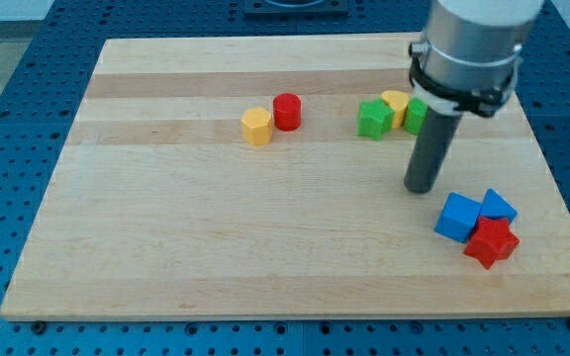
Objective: Slide the green circle above the blue blocks
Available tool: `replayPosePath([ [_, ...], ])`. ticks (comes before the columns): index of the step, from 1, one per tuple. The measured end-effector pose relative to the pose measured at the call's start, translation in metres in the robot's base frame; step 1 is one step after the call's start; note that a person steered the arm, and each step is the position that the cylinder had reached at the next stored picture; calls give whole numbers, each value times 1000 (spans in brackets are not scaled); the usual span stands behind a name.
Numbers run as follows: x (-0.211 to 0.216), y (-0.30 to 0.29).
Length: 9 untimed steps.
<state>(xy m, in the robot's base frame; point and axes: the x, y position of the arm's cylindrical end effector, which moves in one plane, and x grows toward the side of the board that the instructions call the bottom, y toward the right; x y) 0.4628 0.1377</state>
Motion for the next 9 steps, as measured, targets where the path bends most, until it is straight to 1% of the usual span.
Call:
replayPosePath([
  [3,-86,53],
  [4,-123,59],
  [5,-158,51],
  [6,-170,21],
  [7,-170,12],
  [8,-158,12],
  [9,-137,12],
])
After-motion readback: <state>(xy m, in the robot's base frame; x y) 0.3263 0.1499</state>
